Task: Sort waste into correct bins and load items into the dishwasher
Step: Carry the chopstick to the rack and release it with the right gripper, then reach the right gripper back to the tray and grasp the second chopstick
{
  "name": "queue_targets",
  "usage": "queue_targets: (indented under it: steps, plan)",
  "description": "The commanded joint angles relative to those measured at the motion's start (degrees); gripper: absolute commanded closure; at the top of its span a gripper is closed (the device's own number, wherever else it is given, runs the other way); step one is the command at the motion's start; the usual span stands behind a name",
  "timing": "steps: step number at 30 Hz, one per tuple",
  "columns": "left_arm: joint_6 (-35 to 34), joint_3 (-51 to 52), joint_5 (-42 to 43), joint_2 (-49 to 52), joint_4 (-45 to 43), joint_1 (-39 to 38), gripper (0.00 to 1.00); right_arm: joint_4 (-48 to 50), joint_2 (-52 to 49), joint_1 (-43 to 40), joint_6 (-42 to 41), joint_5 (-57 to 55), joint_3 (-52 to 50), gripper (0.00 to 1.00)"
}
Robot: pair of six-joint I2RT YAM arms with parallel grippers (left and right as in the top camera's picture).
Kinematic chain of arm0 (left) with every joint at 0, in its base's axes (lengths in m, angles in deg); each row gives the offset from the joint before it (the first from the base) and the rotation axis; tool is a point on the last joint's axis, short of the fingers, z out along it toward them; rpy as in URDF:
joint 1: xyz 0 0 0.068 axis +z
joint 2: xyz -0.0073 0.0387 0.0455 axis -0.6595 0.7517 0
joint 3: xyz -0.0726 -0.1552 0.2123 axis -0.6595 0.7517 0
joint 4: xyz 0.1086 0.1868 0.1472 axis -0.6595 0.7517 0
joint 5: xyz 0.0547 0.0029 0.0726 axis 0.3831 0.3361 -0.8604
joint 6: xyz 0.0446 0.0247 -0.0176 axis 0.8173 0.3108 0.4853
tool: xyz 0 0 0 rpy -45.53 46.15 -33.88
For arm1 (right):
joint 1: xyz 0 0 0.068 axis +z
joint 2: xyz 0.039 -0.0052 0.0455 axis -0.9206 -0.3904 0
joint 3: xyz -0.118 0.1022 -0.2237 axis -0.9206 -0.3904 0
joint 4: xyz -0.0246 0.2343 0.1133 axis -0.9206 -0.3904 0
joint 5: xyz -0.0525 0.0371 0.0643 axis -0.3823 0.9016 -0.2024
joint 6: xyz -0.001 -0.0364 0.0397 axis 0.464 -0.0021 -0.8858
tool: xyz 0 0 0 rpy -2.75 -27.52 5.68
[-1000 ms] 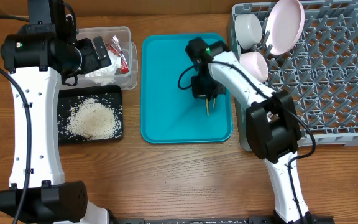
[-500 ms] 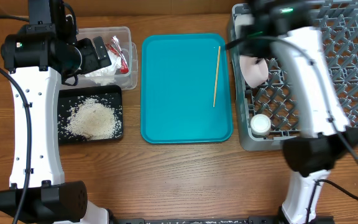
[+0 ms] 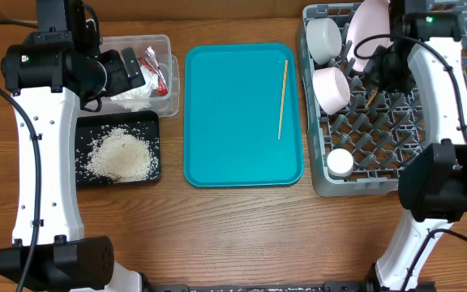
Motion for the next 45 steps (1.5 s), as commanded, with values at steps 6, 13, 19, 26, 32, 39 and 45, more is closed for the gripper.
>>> queue_targets:
  steps: [6,13,19,26,32,39,45]
  plan:
    - [-0.55,-0.33,-0.61,-0.02,-0.13,-0.39,0.0,1.05,0.42,0.46,4.35,2.58,-0.59,0.59]
    - [-0.55,-0.33,-0.61,-0.04,-0.11,-0.39,0.0,0.0,2.56,3.23,7.04,8.46,1.97,0.57]
    - [-0.55,-0.33,-0.61,-0.04,-0.13,-0.39,0.0,3.45,4.79,13.09,6.99,7.74,2.21,0.48]
    - [-0.55,-0.33,-0.61,-0.02,-0.13,-0.39,0.0,6.58,0.24,24.28,5.46,0.68,0.61,0.41]
    - [-0.55,-0.33,-0.61,-0.04,-0.11,-0.39,0.0,8.26,-6.27,26.12,4.28,0.66,-0.87,0.54]
    - [-0.55,-0.33,-0.61,-0.04,-0.11,-0.39,0.0,9.44,-12.63,26.05,4.5,0.74,-0.87,0.55]
    - [-0.55,-0.33,-0.59,-0.04,-0.13,-0.39,0.0,10.25,-15.96,25.73,4.68,0.17,-0.9,0.55]
